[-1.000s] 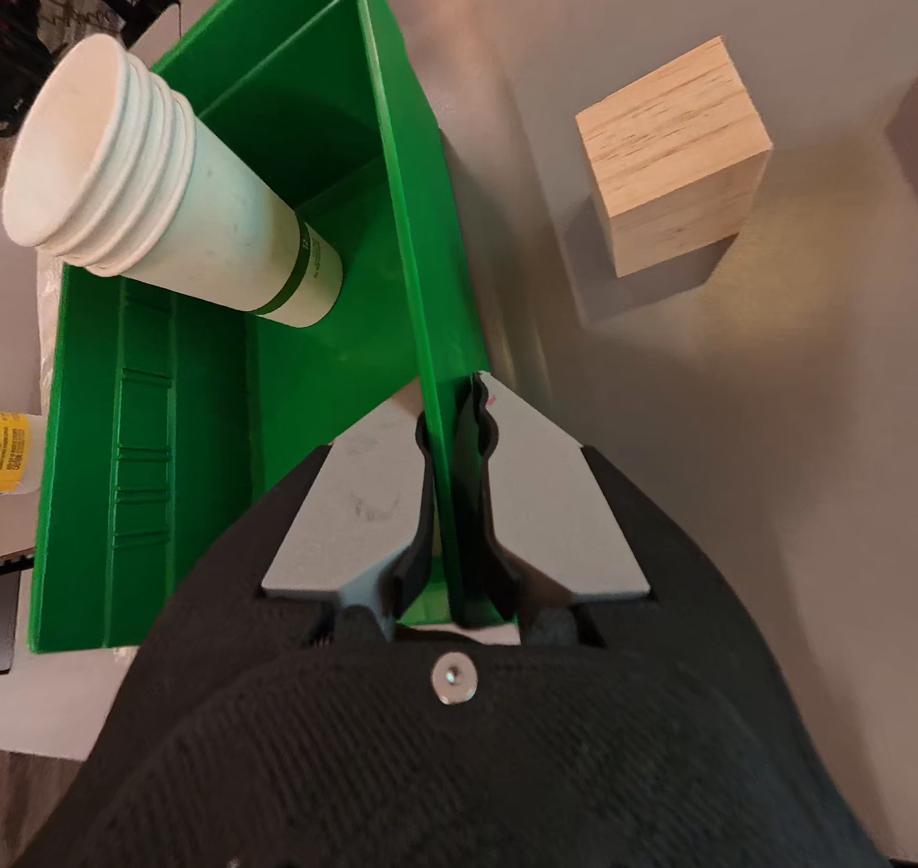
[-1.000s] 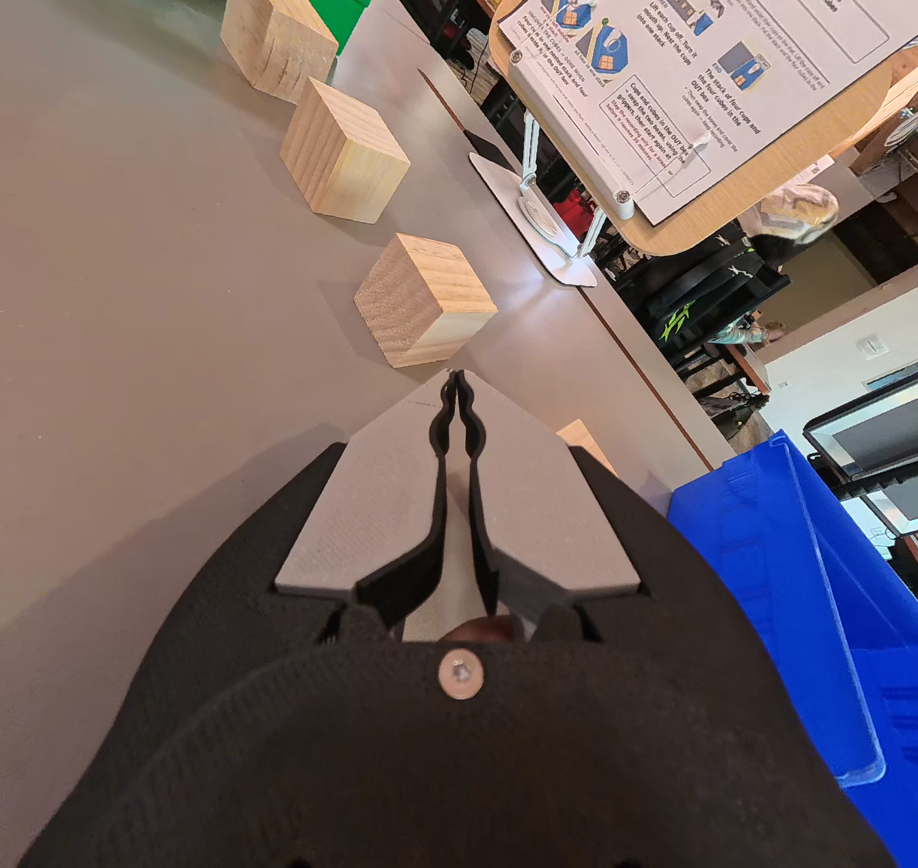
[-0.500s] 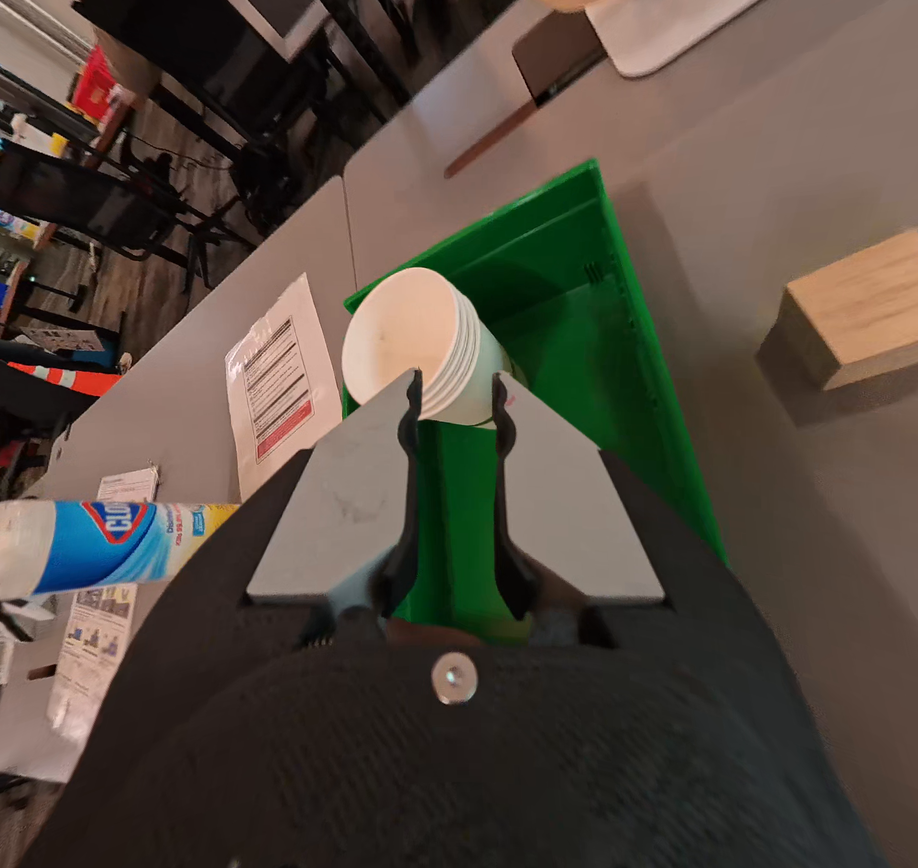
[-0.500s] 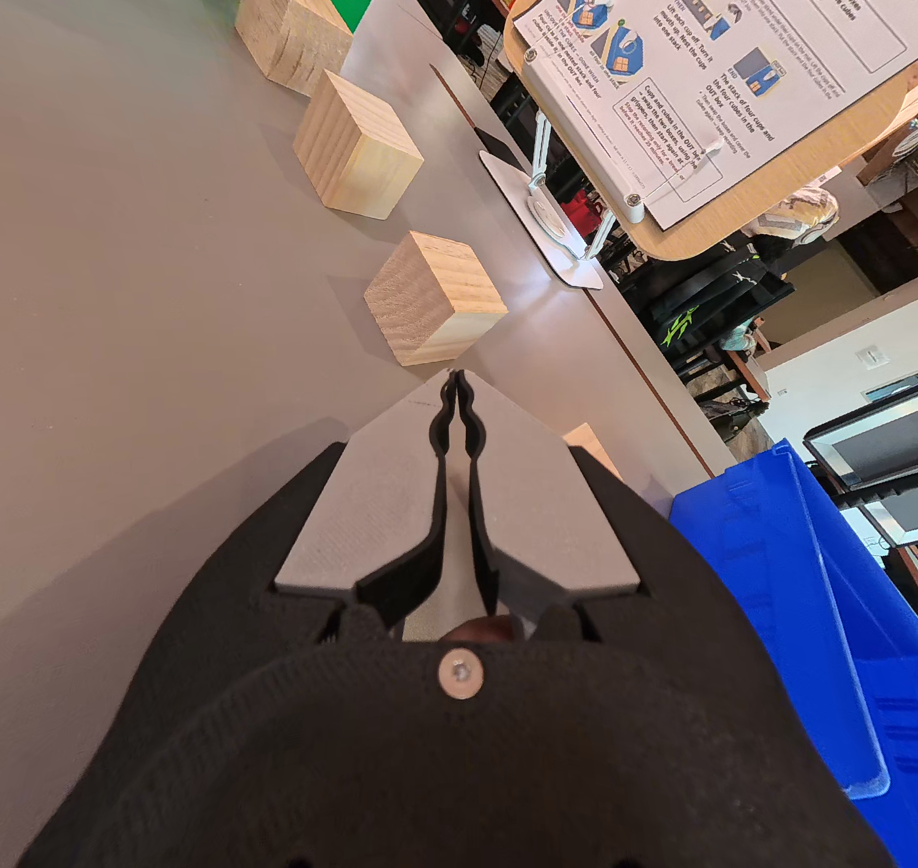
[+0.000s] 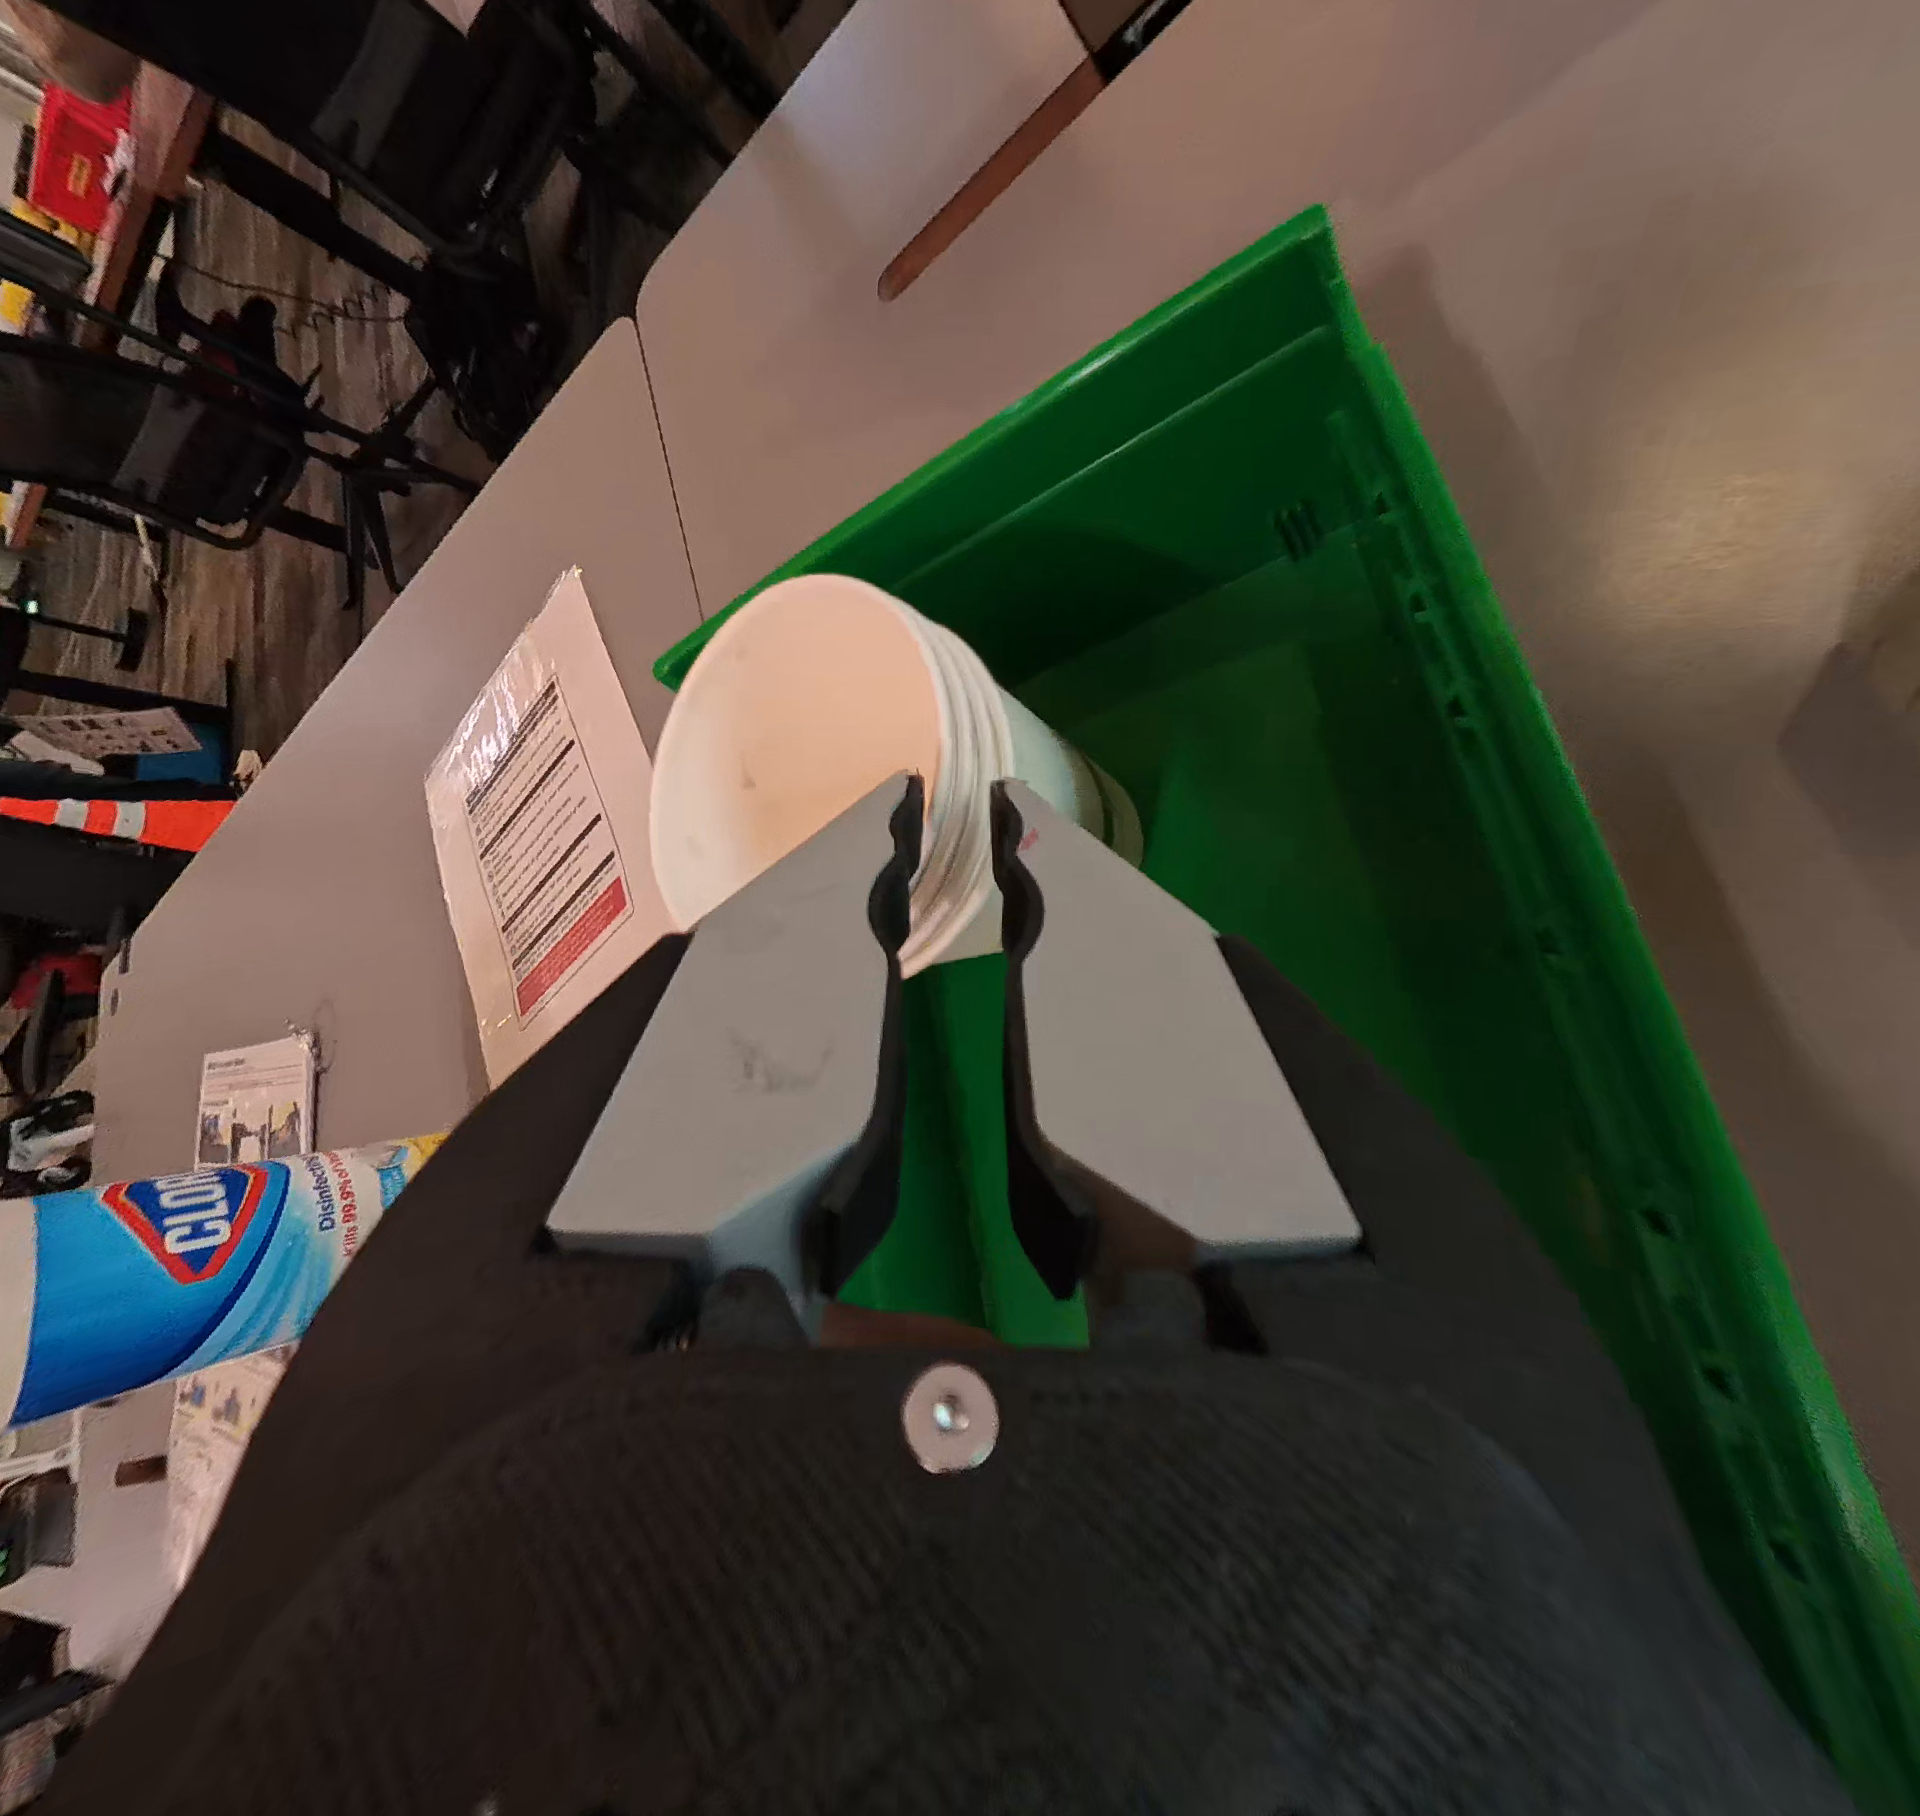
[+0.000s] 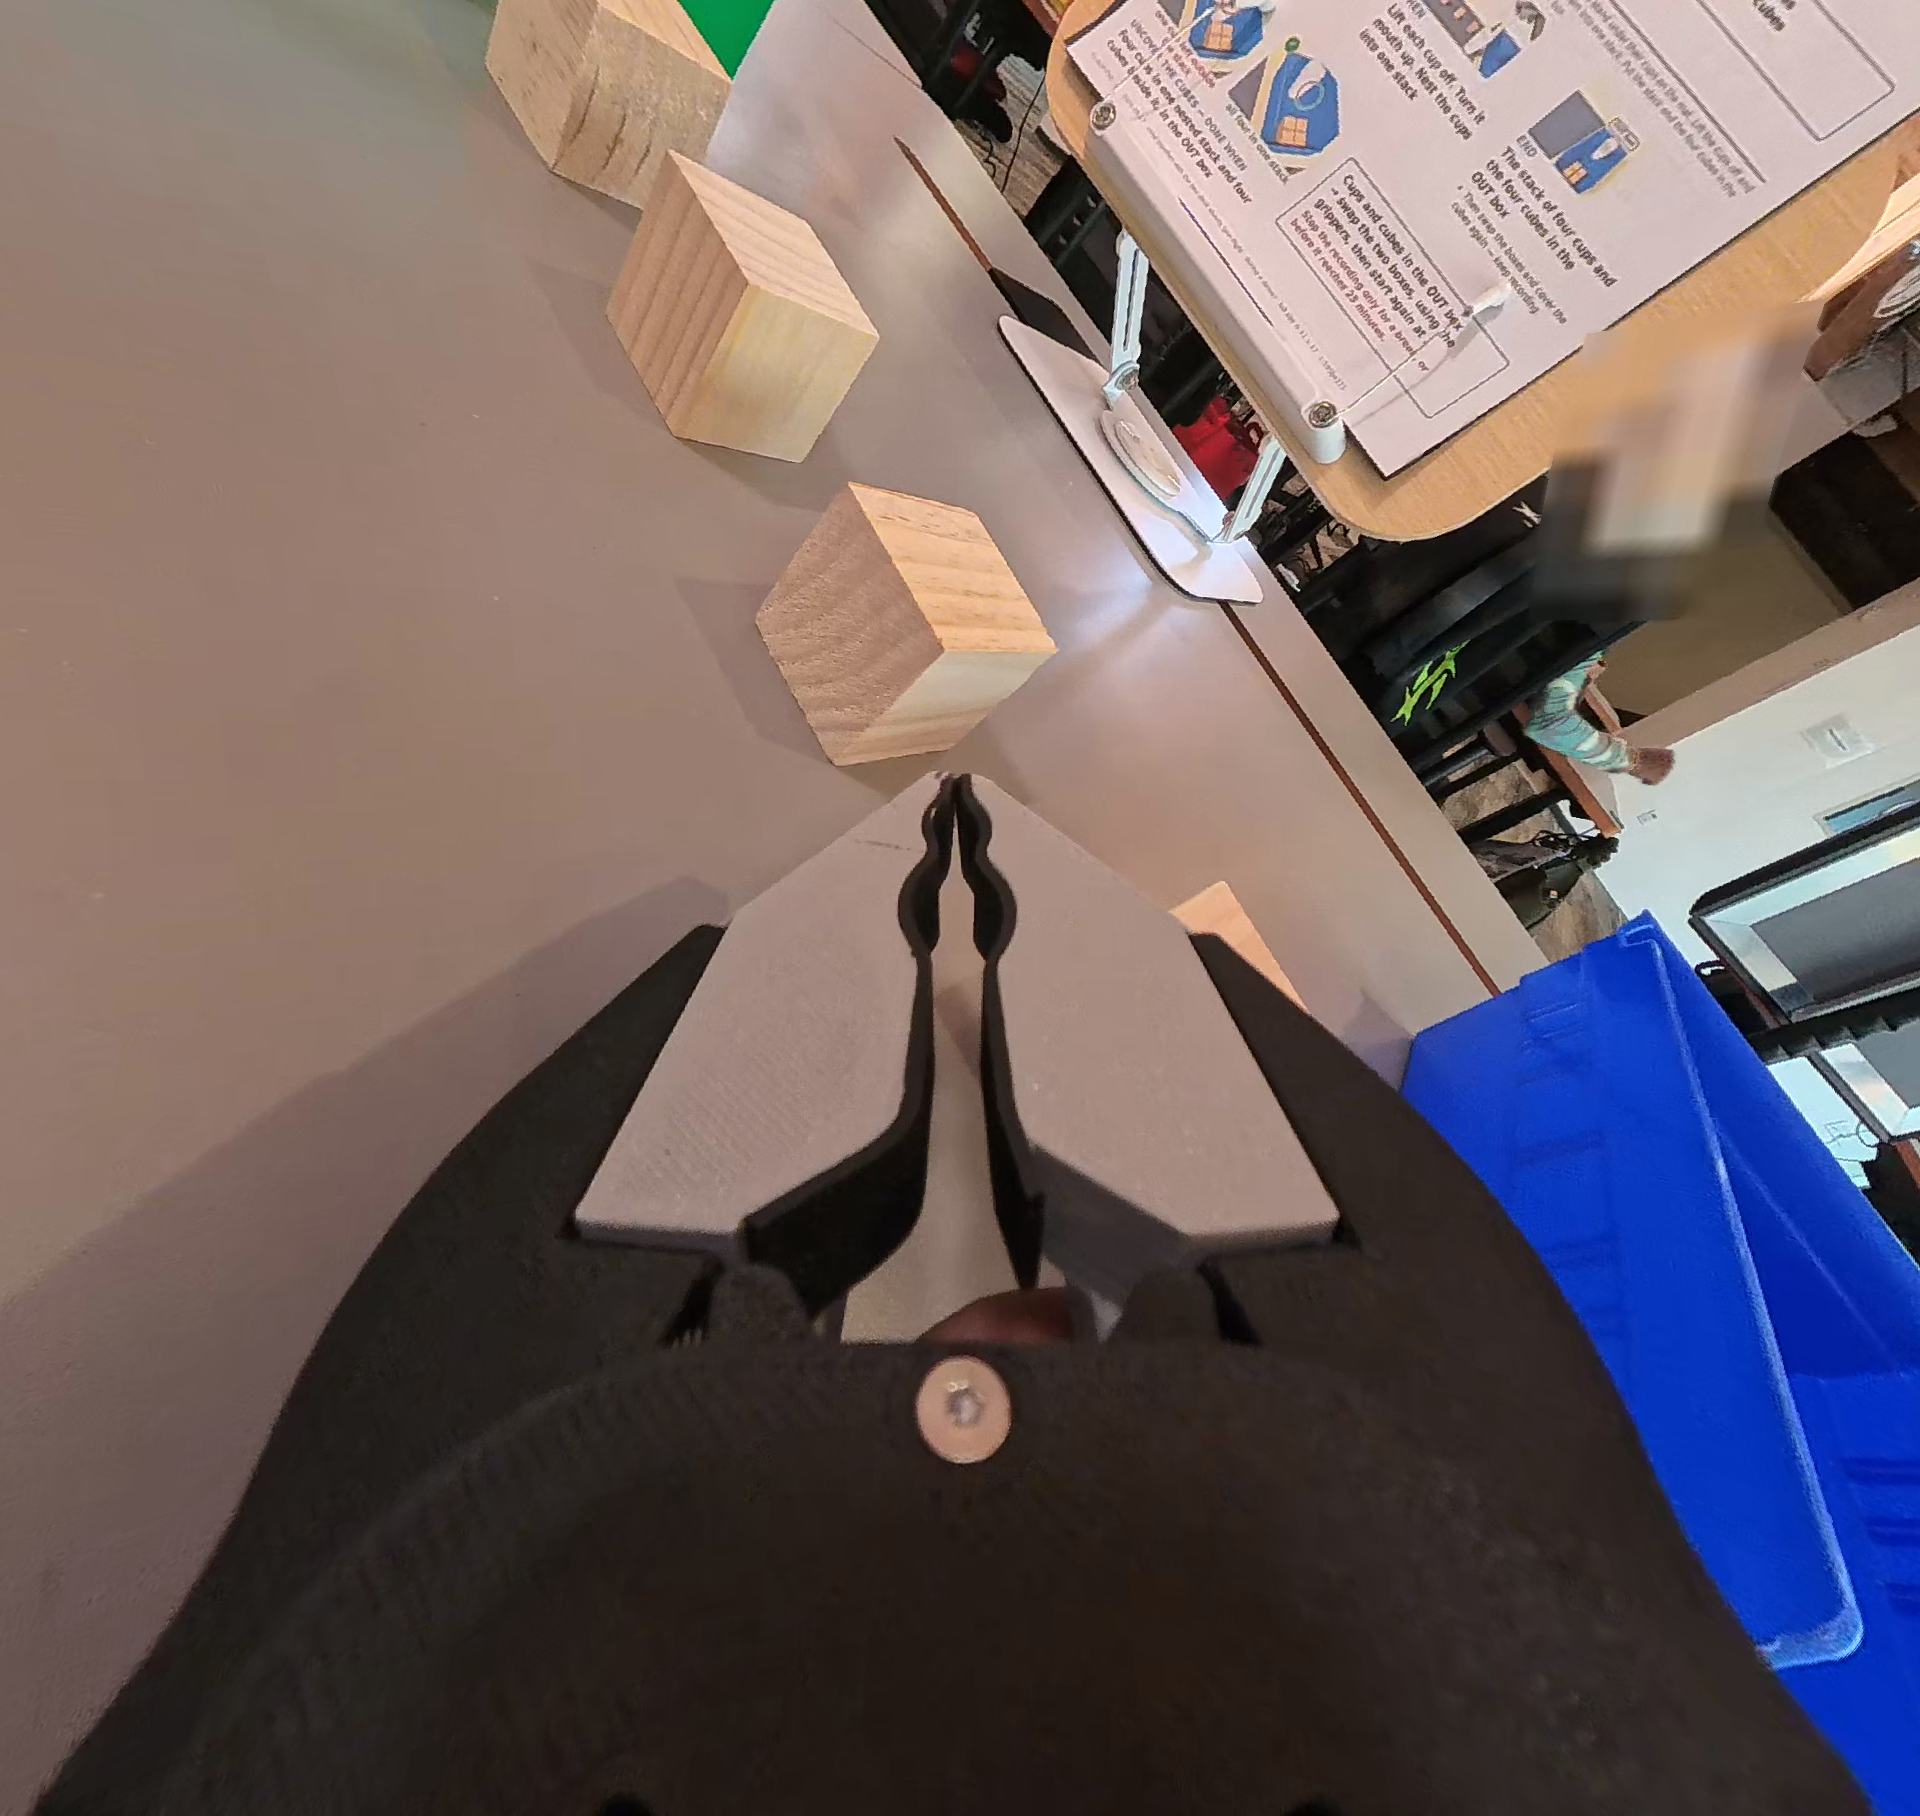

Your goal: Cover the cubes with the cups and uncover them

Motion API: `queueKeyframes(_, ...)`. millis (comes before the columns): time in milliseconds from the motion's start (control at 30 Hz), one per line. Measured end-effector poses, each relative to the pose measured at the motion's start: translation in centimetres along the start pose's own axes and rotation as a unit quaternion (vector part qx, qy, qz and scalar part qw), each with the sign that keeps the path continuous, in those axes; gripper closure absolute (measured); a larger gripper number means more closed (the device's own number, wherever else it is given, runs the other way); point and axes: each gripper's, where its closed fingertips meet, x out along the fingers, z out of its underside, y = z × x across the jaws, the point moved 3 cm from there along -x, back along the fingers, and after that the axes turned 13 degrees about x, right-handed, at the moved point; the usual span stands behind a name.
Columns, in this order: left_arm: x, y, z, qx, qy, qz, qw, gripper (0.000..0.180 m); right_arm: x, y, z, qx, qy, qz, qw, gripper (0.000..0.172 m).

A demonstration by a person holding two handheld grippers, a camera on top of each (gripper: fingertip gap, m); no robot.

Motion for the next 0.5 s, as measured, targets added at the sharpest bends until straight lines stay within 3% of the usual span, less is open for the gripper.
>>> queueKeyframes(167,-0.14,0.16,0.29,0.001,-0.012,-0.001,1.000,0.173,-0.12,-0.13,-0.20,-0.001,0.005,-0.001,1.000,0.172)
queueKeyframes(500,-1.08,0.95,0.34,-0.048,0.000,0.060,0.997,0.178,-0.21,-0.11,-0.16,-0.001,0.005,0.000,1.000,0.172)
